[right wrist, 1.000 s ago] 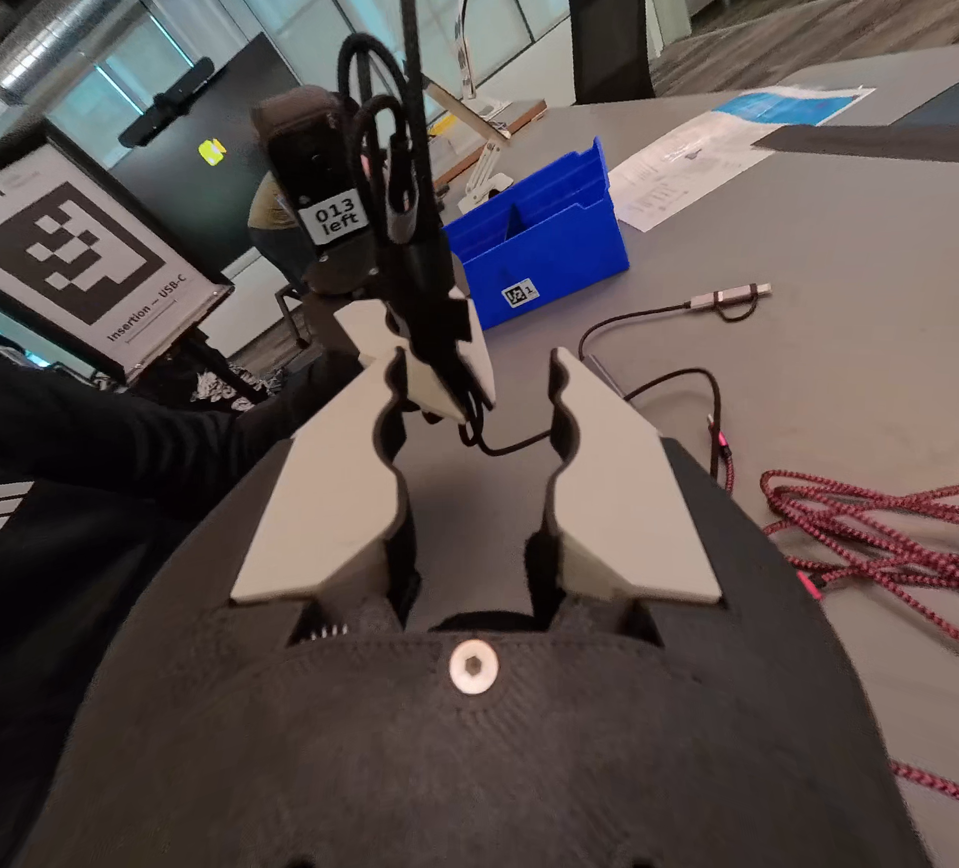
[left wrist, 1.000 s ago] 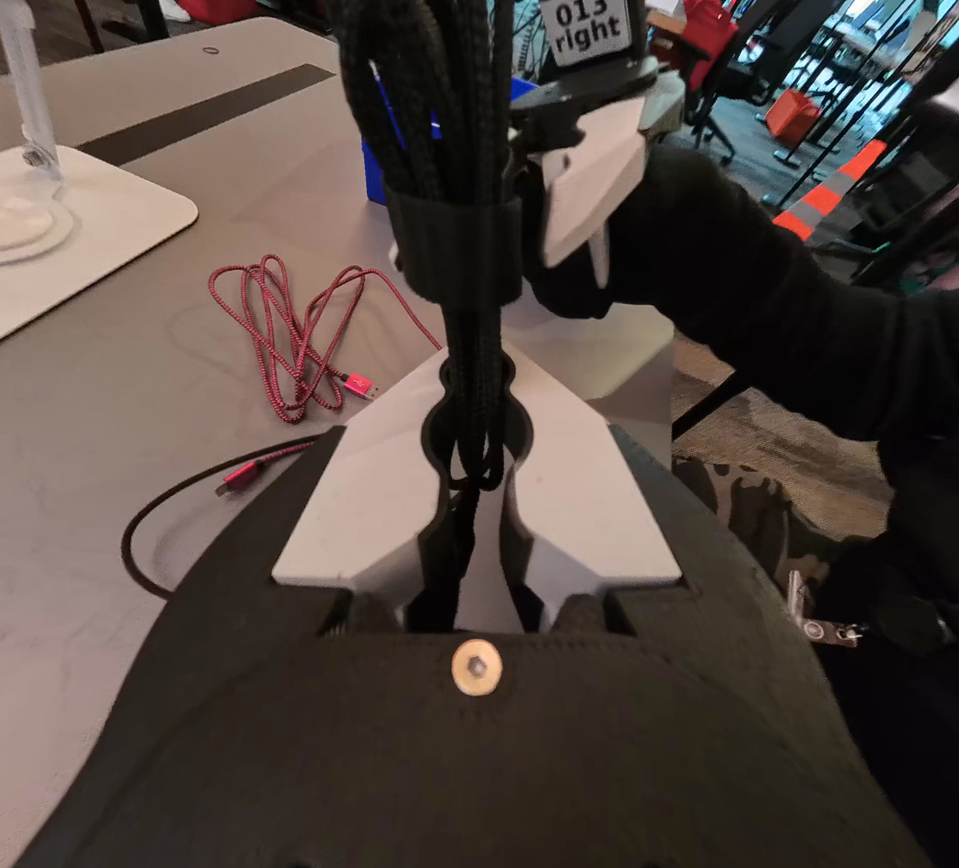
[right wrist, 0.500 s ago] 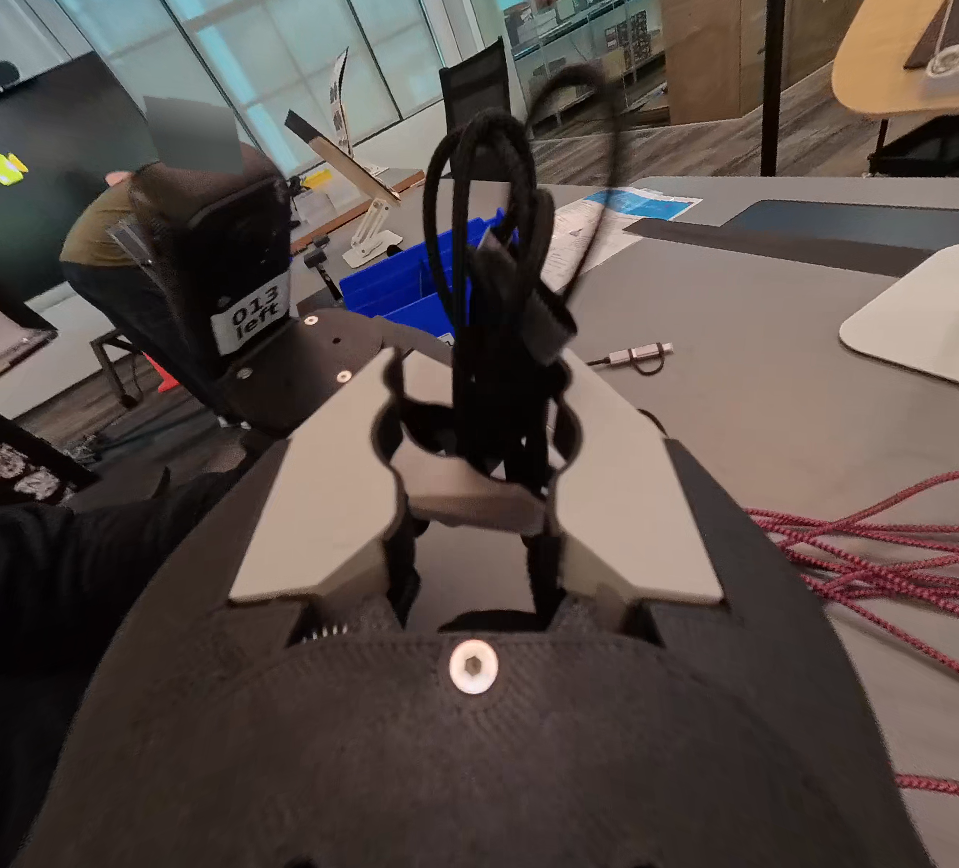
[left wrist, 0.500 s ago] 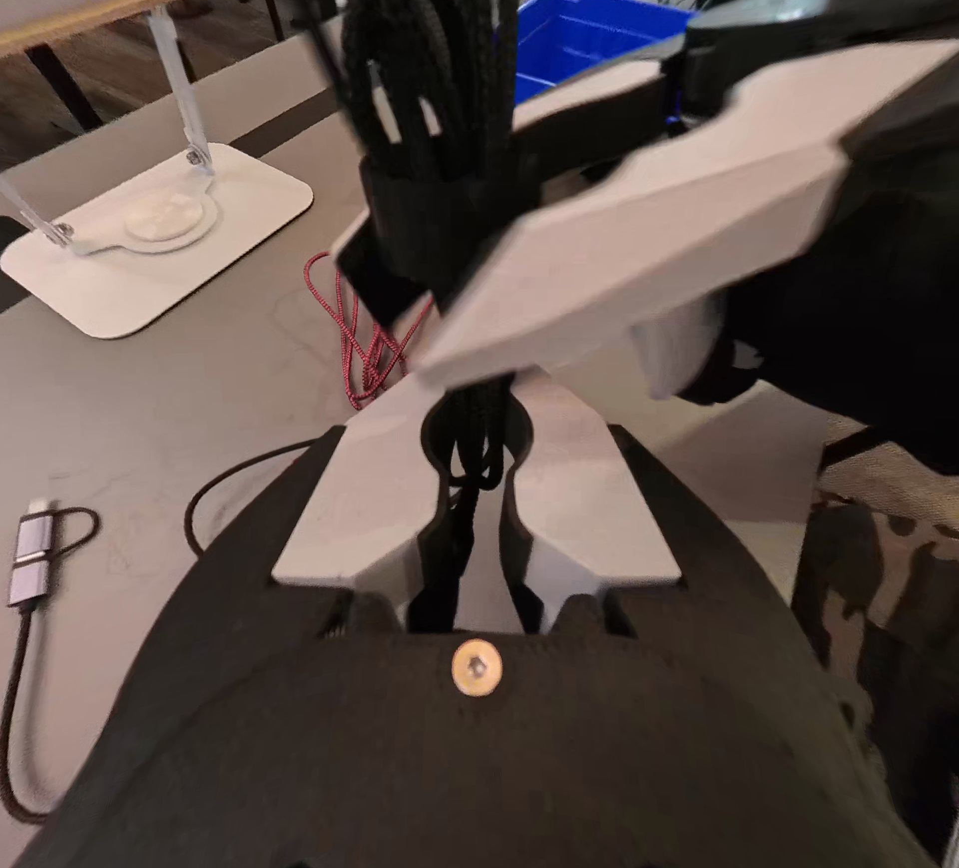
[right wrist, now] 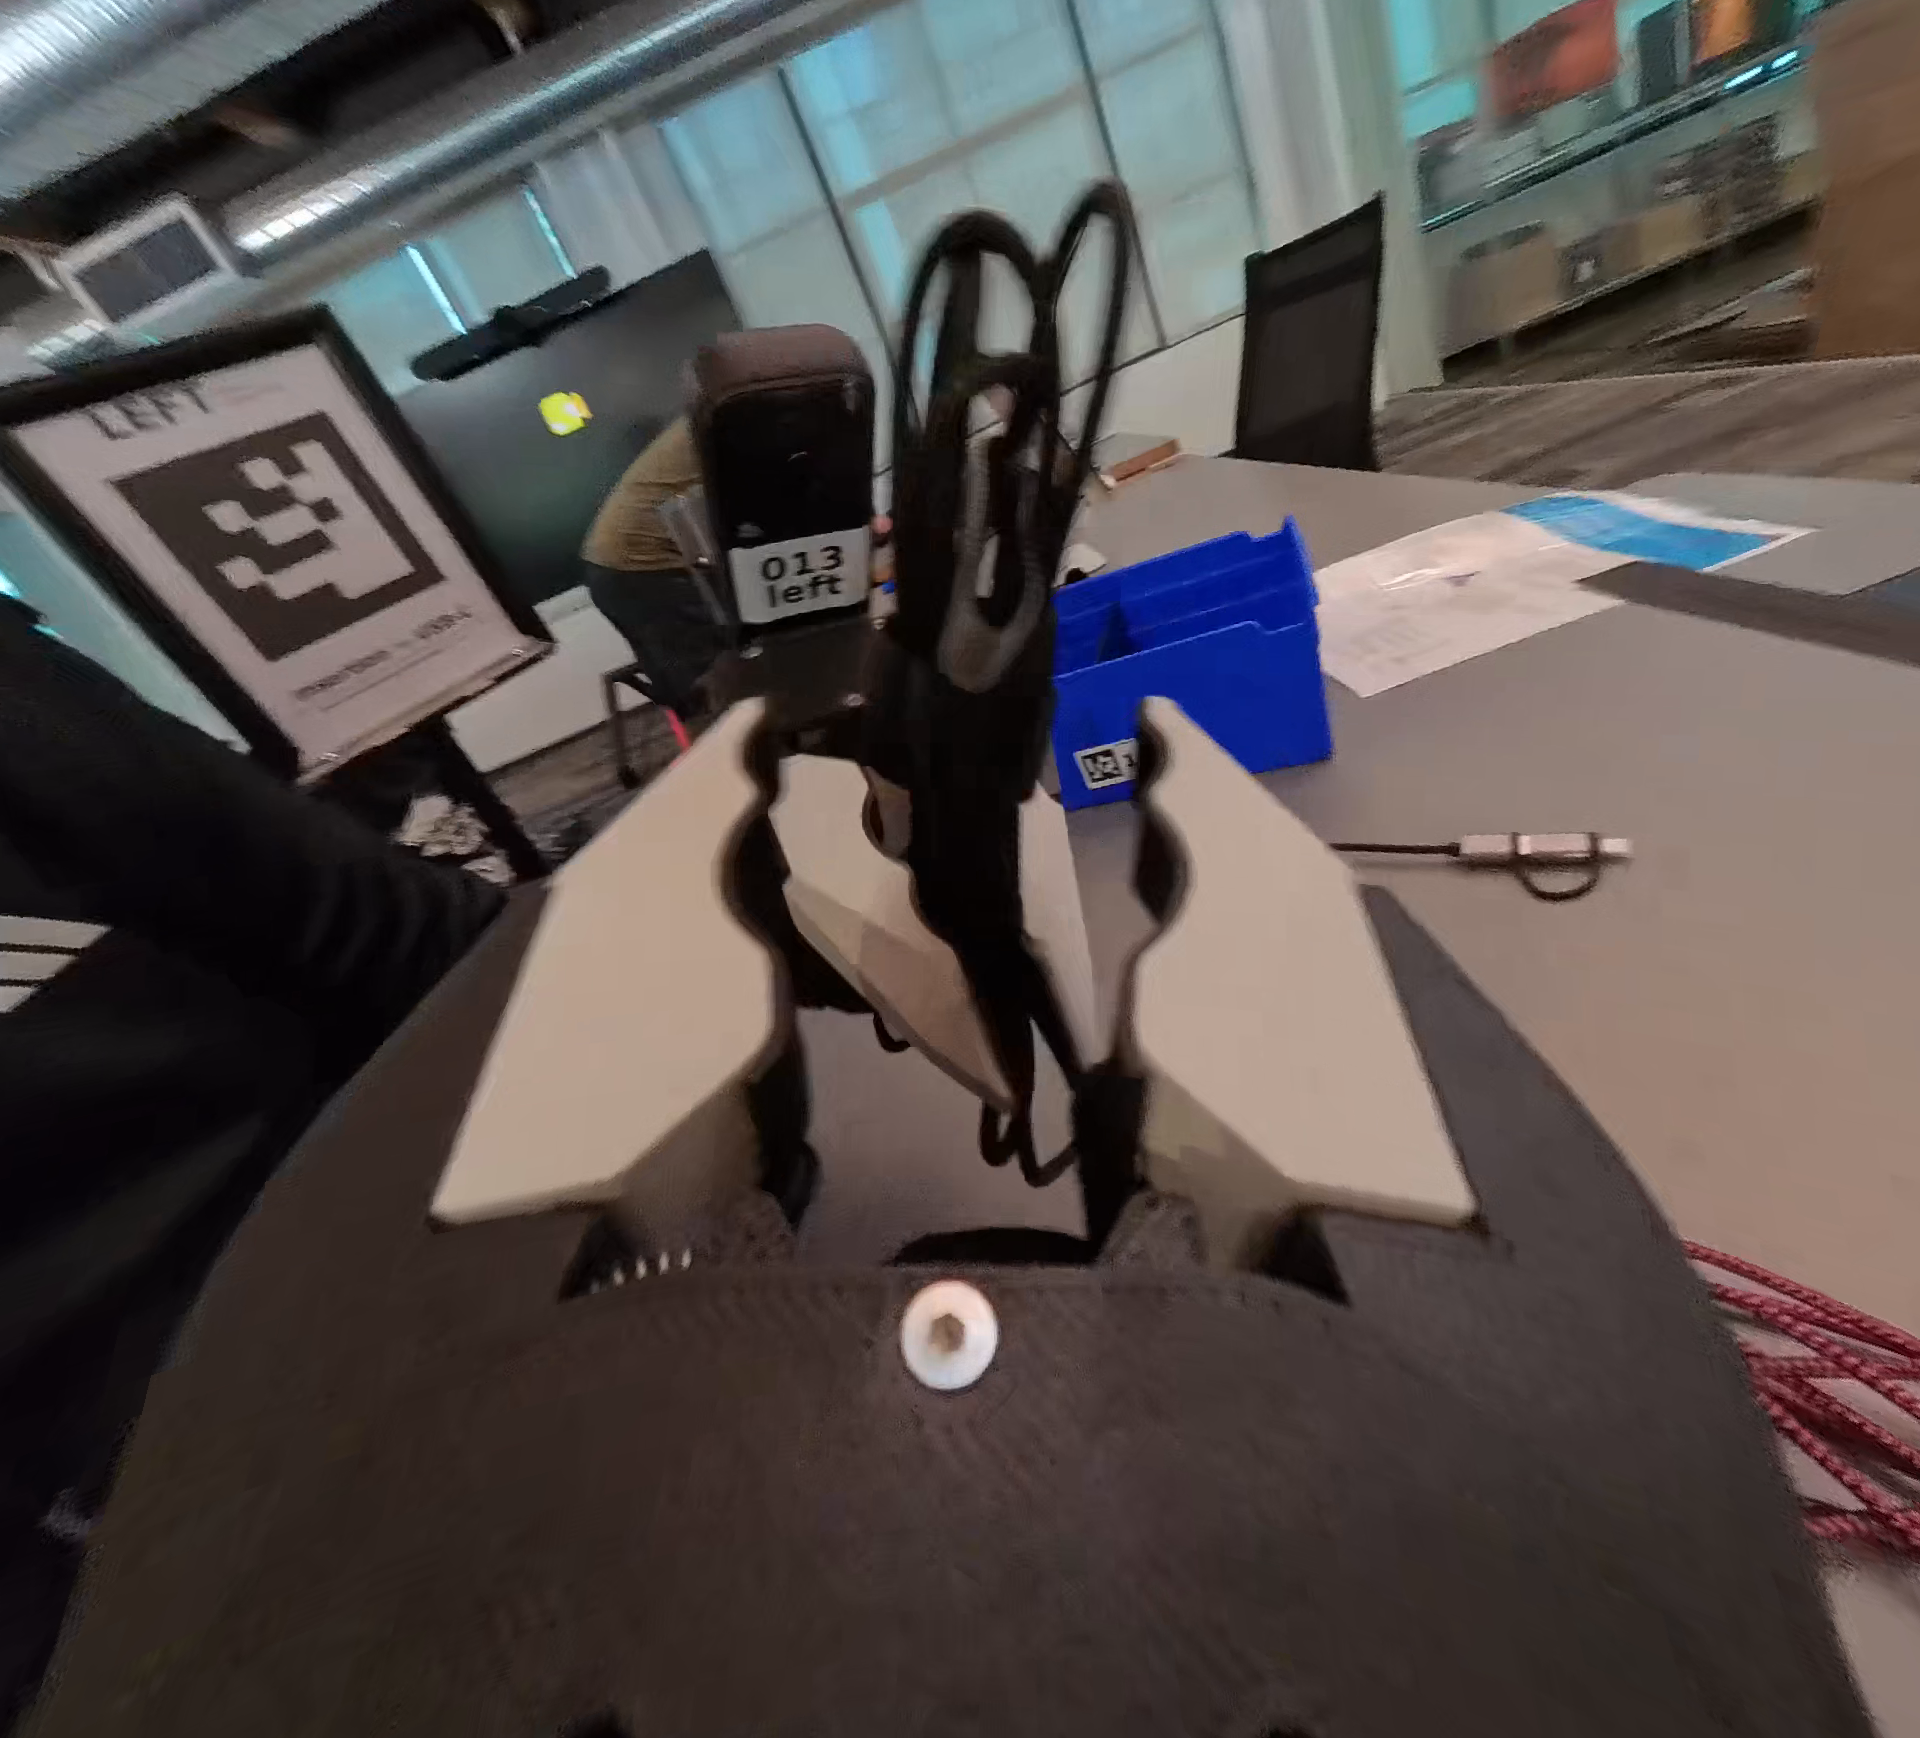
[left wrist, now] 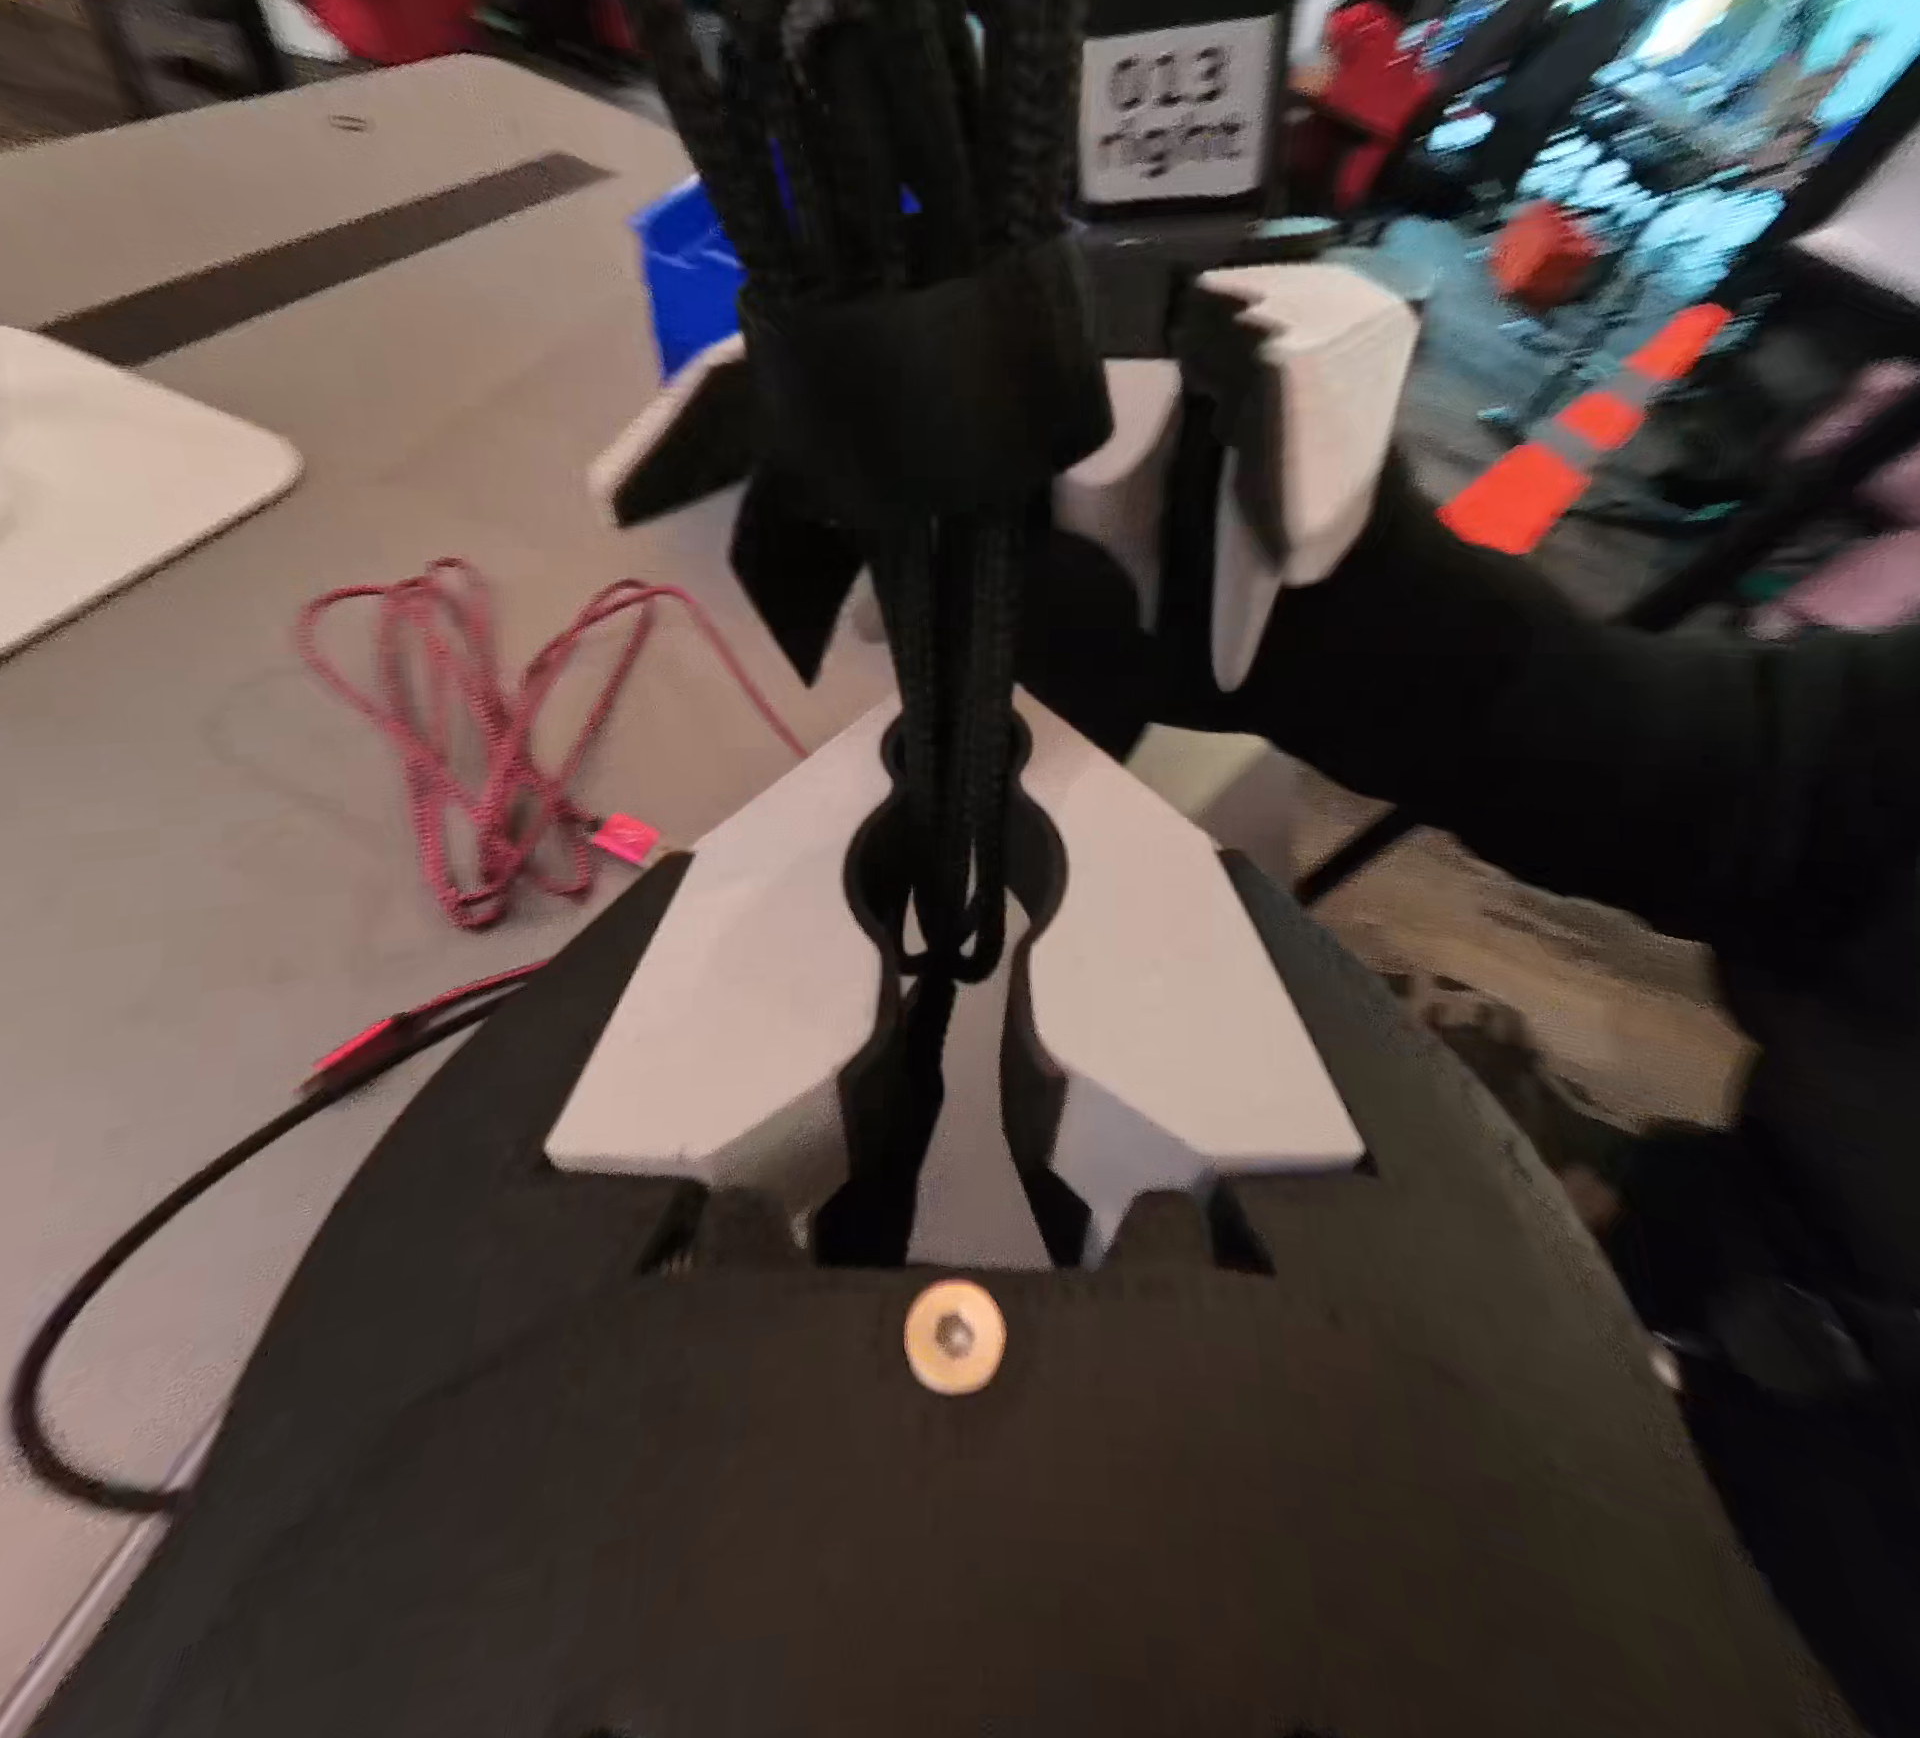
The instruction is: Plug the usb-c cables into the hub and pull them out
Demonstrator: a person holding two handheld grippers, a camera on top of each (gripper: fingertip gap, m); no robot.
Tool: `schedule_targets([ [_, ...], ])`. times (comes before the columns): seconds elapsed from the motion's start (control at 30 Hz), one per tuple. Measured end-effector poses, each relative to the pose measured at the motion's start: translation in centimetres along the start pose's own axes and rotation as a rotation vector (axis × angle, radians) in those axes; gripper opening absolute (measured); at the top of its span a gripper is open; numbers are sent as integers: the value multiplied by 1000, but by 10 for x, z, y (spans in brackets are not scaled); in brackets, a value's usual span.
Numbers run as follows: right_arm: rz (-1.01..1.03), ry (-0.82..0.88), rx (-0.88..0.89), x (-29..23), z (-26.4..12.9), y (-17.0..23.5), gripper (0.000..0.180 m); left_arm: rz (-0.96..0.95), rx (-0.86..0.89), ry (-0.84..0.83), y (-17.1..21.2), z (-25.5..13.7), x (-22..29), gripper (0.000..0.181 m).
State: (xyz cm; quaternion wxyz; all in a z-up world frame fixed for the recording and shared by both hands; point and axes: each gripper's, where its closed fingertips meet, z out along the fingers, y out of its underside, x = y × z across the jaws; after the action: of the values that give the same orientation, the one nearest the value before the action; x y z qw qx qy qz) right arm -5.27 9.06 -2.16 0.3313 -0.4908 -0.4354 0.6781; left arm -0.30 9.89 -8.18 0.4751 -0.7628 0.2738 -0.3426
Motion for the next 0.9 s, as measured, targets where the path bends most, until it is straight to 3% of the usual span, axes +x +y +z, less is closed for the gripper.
schedule_targets([
  [0.03,20,-16,1,1,-2,0,86,-26,0,57,0,-2,5,9],
  [0.07,27,-19,-11,4,-2,2,91,-36,-11,108,1,-2,9,9],
  [0.17,10,-107,-27,-6,1,1,75,-47,-7,225,3,-2,24,8],
  [0.23,29,-213,-75,-19,3,7,46,-55,-15,279,7,-2,31,8],
  [0.43,78,-356,-122,-34,3,17,13,-31,-26,377,12,-3,46,9],
  [0.53,78,-337,-123,-30,1,19,11,-35,-34,382,14,-2,45,9],
  [0.63,71,-304,-117,-27,2,20,13,-38,-31,372,14,-2,42,9],
  [0.67,90,-297,-105,-26,2,18,23,-38,-22,371,13,-3,42,8],
  [0.73,171,-291,-98,-23,2,17,82,-30,-14,381,12,-6,43,9],
  [0.83,194,-401,-161,-38,2,31,78,-17,-11,505,13,-12,62,8],
  [0.9,167,-545,-144,-62,0,27,61,-8,-50,652,22,-19,84,8],
])
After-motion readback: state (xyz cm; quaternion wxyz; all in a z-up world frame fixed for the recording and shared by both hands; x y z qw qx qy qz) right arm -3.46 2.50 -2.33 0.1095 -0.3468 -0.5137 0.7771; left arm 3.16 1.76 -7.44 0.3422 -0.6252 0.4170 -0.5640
